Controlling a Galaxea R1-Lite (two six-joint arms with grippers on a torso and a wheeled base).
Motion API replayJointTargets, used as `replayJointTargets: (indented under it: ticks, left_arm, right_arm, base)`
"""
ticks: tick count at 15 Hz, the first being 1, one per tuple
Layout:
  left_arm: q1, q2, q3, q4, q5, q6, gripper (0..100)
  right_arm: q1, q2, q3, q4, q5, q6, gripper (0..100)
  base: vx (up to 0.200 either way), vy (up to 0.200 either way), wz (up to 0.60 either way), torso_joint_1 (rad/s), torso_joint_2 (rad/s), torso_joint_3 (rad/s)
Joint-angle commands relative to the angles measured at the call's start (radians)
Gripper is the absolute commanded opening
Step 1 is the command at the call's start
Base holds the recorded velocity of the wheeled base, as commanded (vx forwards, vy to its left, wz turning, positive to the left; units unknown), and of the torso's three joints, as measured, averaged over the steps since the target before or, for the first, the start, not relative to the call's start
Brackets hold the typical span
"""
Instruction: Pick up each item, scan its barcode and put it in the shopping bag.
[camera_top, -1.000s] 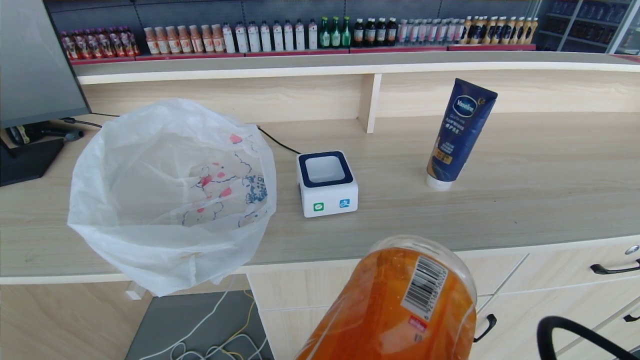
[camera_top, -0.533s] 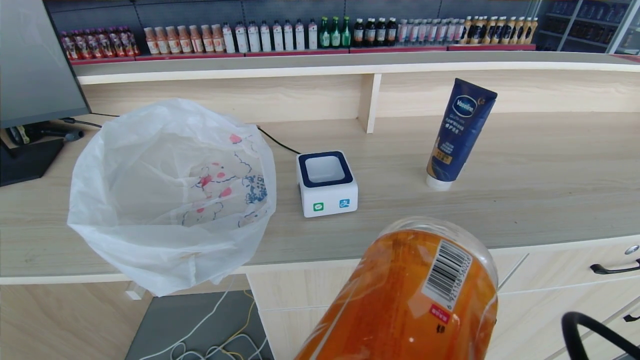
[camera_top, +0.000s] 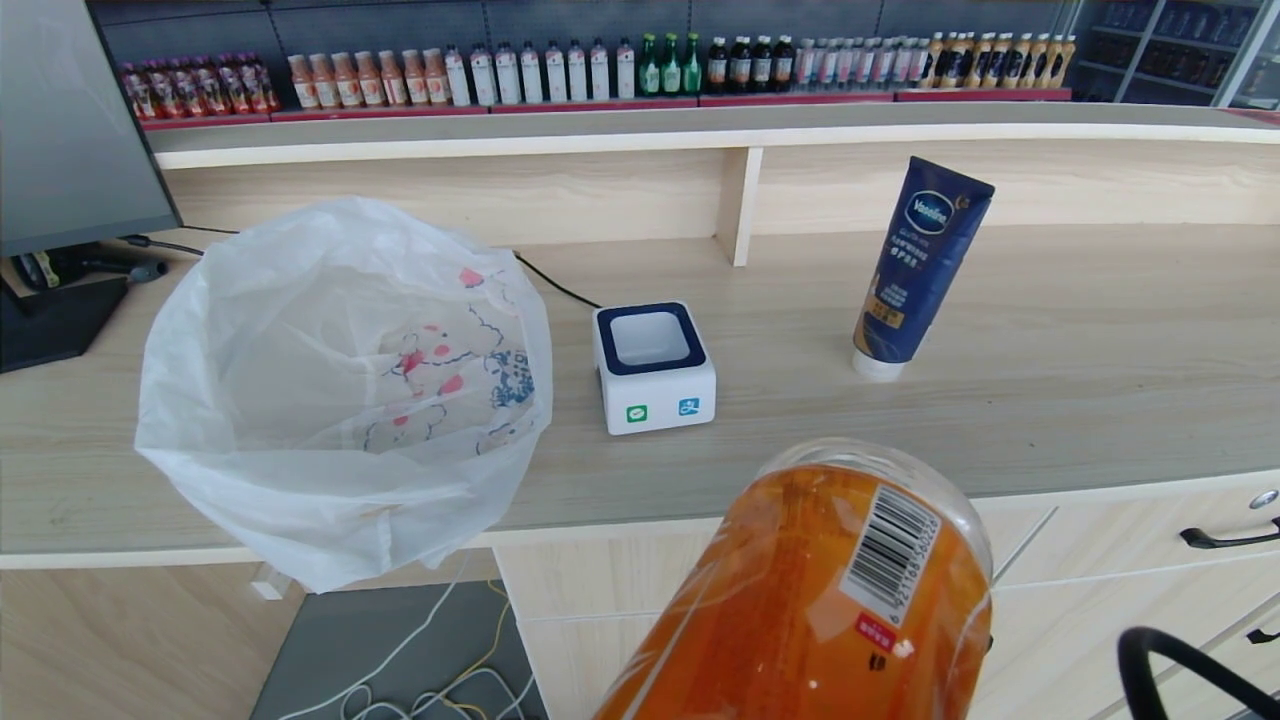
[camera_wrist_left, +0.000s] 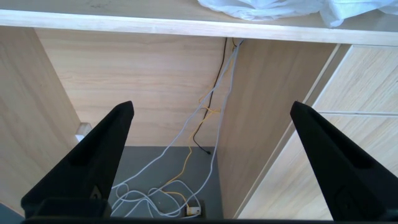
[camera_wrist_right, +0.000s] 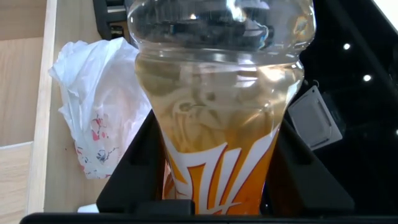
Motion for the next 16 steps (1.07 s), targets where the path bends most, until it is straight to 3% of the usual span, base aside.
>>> replayJointTargets:
  ticks: [1, 10, 13, 14, 16]
  left_arm:
    - [0.000, 0.000, 0.000, 0.000, 0.000, 0.000, 100]
    - [0.000, 0.000, 0.000, 0.000, 0.000, 0.000, 100]
    - [-0.001, 0.000, 0.000, 0.000, 0.000, 0.000, 100]
    - [0.000, 0.000, 0.000, 0.000, 0.000, 0.000, 100]
    - [0.000, 0.000, 0.000, 0.000, 0.000, 0.000, 100]
  right_arm:
    - [0.000, 0.001, 0.000, -0.001, 0.000, 0.000, 0]
    - [0.002, 0.001, 0.015, -0.021, 0.000, 0.003, 0]
    - [0.000, 0.019, 0.047, -0.105, 0.000, 0.029, 0]
    - [0.000, 0.019, 0.061, -0.125, 0.000, 0.048, 0]
    - [-0.006, 0.018, 0.105, -0.125, -0.005, 0.212, 0]
  base:
    - [0.000, 0.000, 0.00, 0.000, 0.00, 0.000]
    - [0.000, 0.000, 0.00, 0.000, 0.00, 0.000]
    - [0.000, 0.000, 0.00, 0.000, 0.00, 0.000]
    - [0.000, 0.000, 0.00, 0.000, 0.00, 0.000]
    - [0.000, 0.000, 0.00, 0.000, 0.00, 0.000]
